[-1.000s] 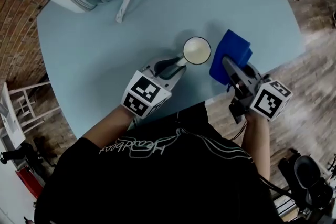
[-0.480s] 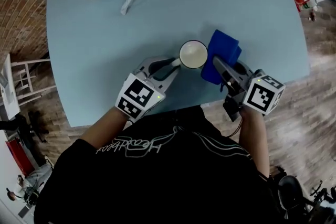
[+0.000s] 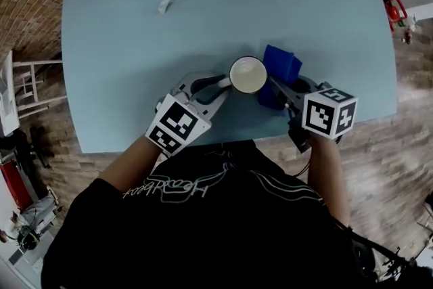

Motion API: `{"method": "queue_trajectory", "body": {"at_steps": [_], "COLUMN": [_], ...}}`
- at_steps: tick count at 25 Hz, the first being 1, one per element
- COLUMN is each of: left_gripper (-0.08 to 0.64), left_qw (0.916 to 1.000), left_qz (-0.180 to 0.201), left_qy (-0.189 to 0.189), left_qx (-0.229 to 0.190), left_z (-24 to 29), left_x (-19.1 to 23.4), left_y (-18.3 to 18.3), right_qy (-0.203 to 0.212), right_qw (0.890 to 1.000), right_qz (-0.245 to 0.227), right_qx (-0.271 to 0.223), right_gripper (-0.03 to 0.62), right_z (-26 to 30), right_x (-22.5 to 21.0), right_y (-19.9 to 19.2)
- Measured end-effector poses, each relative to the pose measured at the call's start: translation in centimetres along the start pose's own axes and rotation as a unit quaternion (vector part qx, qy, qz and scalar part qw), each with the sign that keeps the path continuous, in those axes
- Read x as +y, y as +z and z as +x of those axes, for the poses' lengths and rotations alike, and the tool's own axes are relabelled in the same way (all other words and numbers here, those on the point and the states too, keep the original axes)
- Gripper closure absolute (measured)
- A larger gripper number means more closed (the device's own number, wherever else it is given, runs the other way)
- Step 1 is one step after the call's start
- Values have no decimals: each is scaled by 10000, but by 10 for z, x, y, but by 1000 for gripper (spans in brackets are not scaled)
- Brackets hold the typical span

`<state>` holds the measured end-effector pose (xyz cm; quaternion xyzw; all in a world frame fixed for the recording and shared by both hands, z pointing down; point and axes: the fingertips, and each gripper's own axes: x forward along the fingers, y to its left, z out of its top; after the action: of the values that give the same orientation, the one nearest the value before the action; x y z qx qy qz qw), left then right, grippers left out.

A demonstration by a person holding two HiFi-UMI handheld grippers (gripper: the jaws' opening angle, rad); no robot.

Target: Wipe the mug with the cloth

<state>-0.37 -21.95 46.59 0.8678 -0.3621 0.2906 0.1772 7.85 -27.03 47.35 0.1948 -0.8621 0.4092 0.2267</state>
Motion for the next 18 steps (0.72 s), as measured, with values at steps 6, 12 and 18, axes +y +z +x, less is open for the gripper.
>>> {"method": "queue_trajectory", "body": {"at_steps": [6, 12, 18], "left_gripper": [465, 466, 466], "left_qw": [9999, 9995, 9990], "left_qz": [154, 187, 53], "left_qy": [46, 250, 435], "left_qx": [-27, -21, -48], "left_z": [-3, -10, -14], "left_x": [1, 9, 21], "left_y": [1, 0, 2], "right_qy": [136, 489, 1048], "right_qw": [9986, 9945, 9882], "right_qz": [-499, -924, -1071], "right_qx": [139, -65, -325], "right_gripper": [531, 531, 531], "right_z": [-10, -33, -42], "right_x": [-3, 4, 27], "right_y": [9, 41, 72]}}
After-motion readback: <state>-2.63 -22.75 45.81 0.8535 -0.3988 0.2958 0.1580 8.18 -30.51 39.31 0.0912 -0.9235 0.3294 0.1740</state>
